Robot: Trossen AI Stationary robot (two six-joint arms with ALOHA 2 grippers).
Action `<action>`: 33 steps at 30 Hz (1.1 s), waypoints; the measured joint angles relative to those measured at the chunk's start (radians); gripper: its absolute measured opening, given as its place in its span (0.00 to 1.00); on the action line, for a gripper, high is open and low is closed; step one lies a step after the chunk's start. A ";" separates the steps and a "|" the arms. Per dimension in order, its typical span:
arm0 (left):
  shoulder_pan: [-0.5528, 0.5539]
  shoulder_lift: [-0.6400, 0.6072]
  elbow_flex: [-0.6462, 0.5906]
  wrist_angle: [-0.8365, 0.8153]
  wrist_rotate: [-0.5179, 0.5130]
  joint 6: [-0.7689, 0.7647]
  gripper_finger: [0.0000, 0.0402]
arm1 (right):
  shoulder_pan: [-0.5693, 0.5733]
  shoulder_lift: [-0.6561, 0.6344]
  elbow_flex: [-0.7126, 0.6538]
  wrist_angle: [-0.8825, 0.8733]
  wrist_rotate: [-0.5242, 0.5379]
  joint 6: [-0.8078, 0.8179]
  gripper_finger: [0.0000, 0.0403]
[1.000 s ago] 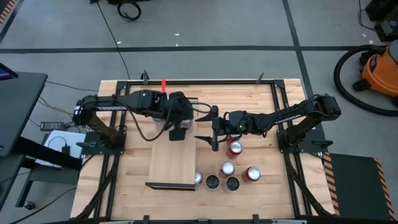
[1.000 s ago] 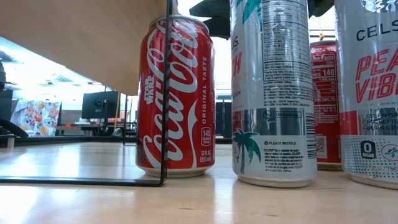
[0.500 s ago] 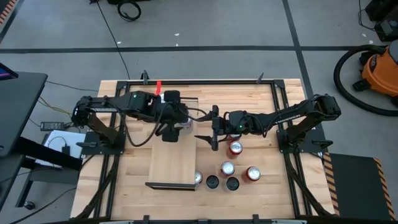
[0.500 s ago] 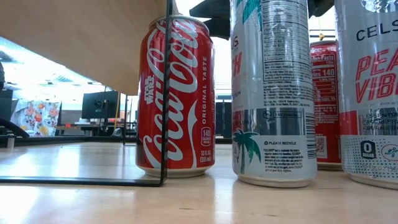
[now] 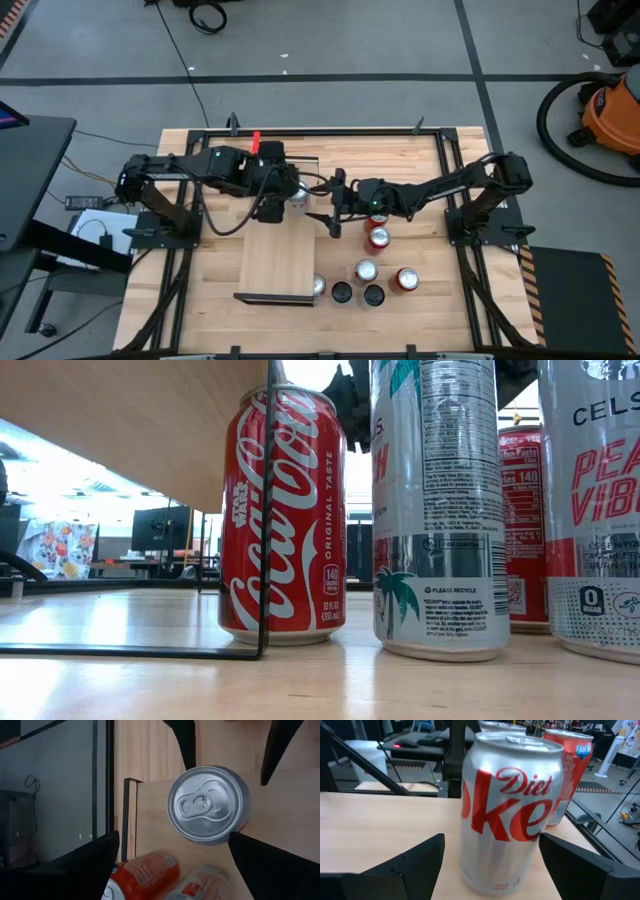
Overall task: Place canned beverage on shelf
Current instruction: Put the silver soda can on the shelf aligned with the other silver soda can
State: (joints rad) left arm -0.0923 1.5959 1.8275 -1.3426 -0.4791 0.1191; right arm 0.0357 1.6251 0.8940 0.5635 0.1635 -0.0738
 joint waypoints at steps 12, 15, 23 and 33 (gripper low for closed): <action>0.015 0.006 -0.038 -0.034 -0.035 0.006 0.96 | 0.023 0.007 0.000 0.008 0.001 0.006 0.83; 0.016 0.006 -0.038 -0.046 -0.065 0.007 0.96 | 0.032 0.007 0.000 0.007 0.001 0.006 0.83; 0.017 0.008 -0.038 -0.065 -0.103 -0.001 0.96 | 0.056 0.007 0.000 0.008 -0.011 -0.027 0.83; 0.017 0.008 -0.038 -0.064 -0.135 -0.010 0.96 | 0.068 0.007 0.000 -0.002 0.068 -0.068 0.83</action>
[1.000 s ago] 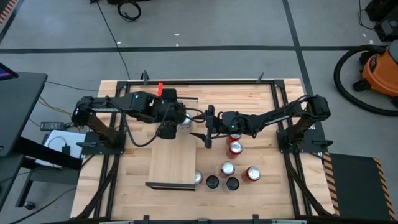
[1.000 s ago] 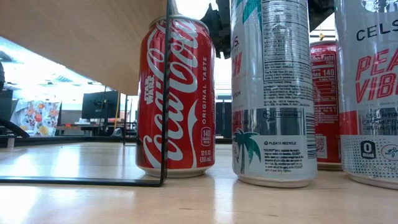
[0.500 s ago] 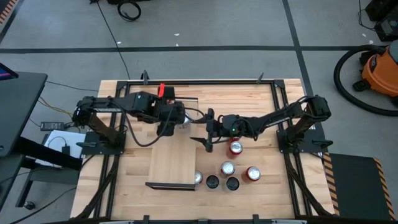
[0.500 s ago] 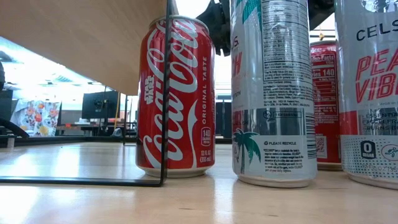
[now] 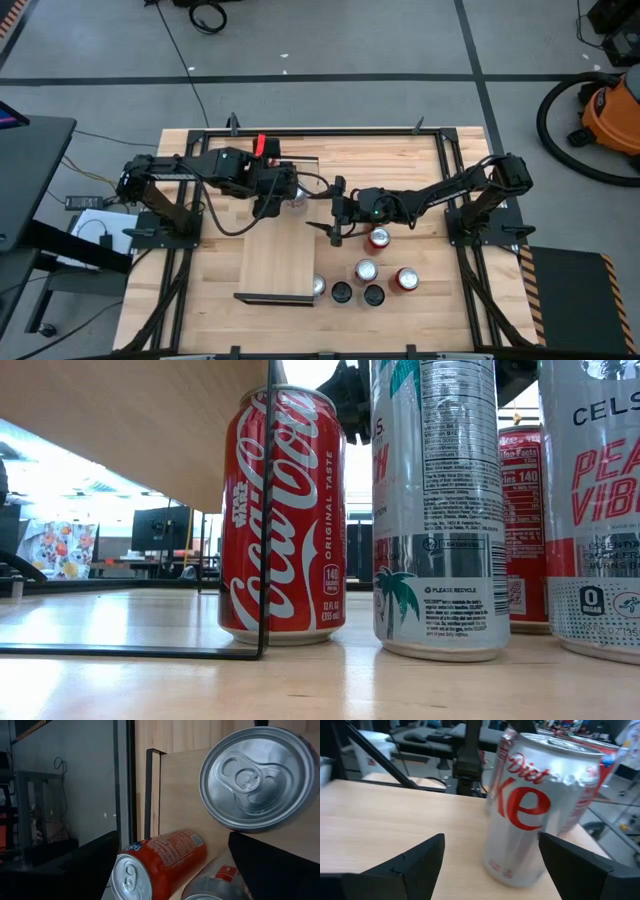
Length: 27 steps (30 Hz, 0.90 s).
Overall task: Place canned beverage on shelf
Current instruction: Put the silver soda can on the shelf aligned with the other silver soda can
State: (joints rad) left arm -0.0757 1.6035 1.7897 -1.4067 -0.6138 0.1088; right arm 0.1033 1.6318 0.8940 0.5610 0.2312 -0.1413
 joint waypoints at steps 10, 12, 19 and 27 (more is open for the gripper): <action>0.000 0.000 0.000 -0.003 -0.046 -0.012 0.96 | 0.021 0.000 0.000 -0.001 0.109 -0.044 0.83; 0.000 0.000 0.000 -0.004 -0.046 -0.012 0.96 | 0.019 0.000 0.000 -0.002 0.115 -0.031 0.83; -0.010 0.000 0.014 -0.049 -0.043 -0.039 0.96 | -0.001 0.000 0.000 -0.029 0.091 0.010 0.83; -0.019 -0.001 0.065 -0.058 0.140 -0.139 0.96 | -0.029 0.000 0.000 -0.046 0.093 0.071 0.83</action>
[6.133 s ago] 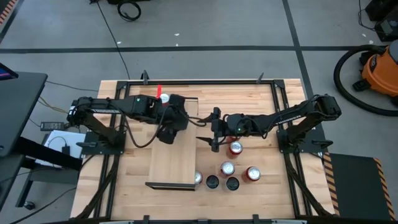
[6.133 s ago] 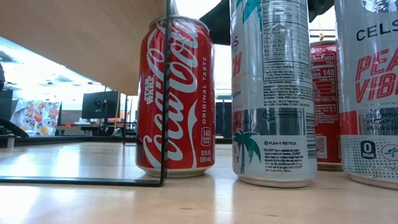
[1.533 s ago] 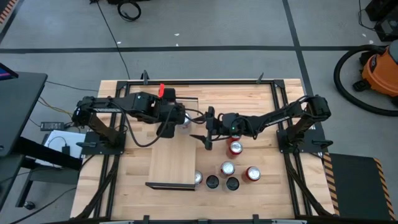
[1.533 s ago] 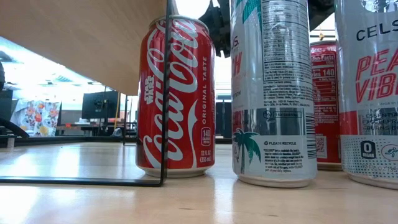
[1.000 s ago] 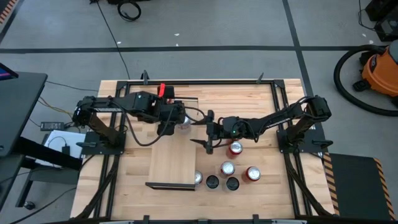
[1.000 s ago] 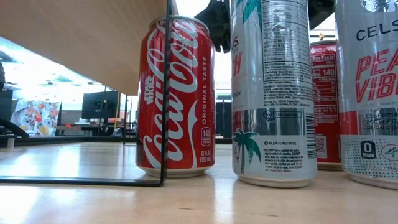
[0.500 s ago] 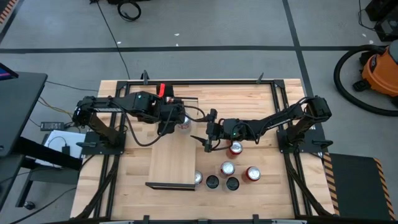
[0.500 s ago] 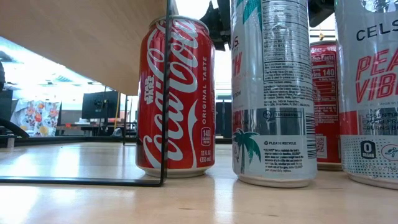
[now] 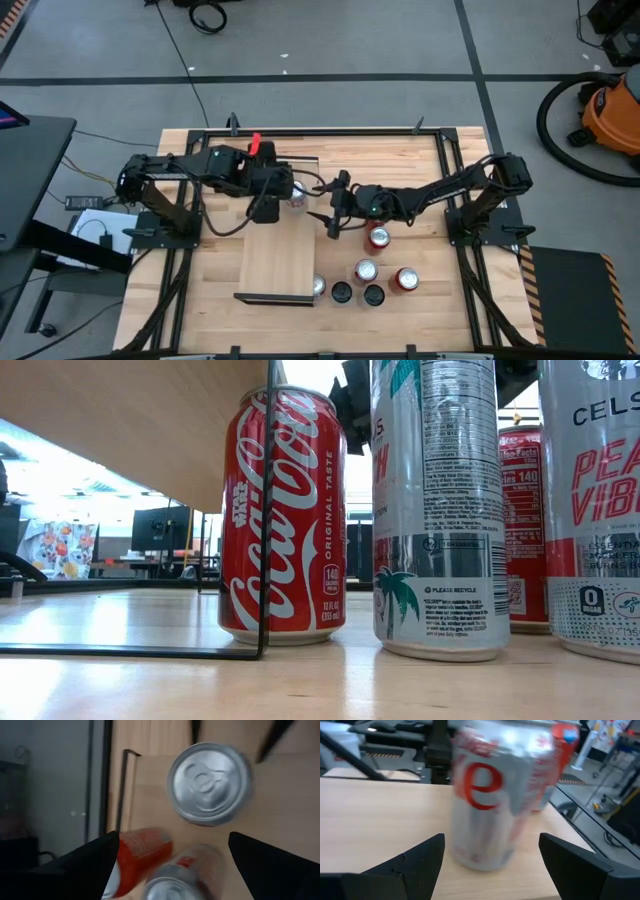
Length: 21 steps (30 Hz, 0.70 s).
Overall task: Place canned beverage on shelf
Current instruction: Put the silver soda can on the shelf aligned with the other silver soda can
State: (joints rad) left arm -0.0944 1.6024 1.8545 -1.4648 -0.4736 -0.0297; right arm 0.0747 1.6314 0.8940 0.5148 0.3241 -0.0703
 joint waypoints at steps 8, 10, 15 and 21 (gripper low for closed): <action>-0.006 0.001 0.000 0.019 0.007 -0.012 0.96 | -0.011 0.000 0.000 -0.014 -0.004 0.026 0.83; -0.006 0.001 0.000 0.035 0.007 -0.012 0.96 | -0.011 0.000 0.000 -0.009 -0.005 0.026 0.83; -0.004 0.001 -0.001 0.050 -0.010 0.015 0.96 | -0.011 0.000 0.000 0.024 -0.033 0.071 0.83; -0.004 0.001 -0.001 0.050 -0.075 0.019 0.96 | -0.007 0.001 0.000 0.044 -0.066 0.104 0.83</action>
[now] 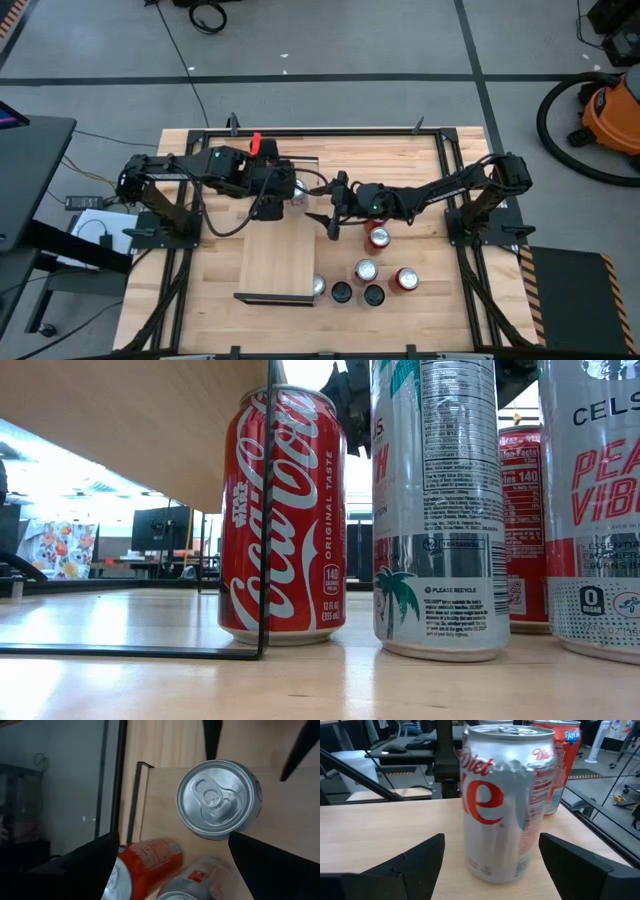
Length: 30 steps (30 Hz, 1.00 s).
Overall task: Place canned beverage on shelf
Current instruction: Put the silver soda can on the shelf aligned with the other silver soda can
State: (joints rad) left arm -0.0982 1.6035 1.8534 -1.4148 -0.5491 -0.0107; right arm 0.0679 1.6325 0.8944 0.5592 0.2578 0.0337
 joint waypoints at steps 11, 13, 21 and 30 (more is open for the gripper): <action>0.000 0.000 0.000 -0.003 -0.025 0.048 0.96 | 0.005 0.000 0.000 0.007 -0.059 0.017 0.83; 0.000 0.000 0.000 -0.005 -0.024 0.048 0.96 | 0.005 0.001 0.000 0.008 -0.068 0.018 0.83; -0.023 0.000 0.000 -0.003 0.025 0.024 0.96 | 0.000 -0.008 0.000 -0.024 -0.072 0.018 0.83; -0.047 0.000 0.000 -0.002 0.070 -0.023 0.96 | -0.005 -0.018 0.001 -0.037 -0.043 -0.027 0.83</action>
State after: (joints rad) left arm -0.1455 1.6035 1.8530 -1.4170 -0.4793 -0.0334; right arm 0.0631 1.6150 0.8951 0.5218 0.2147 0.0068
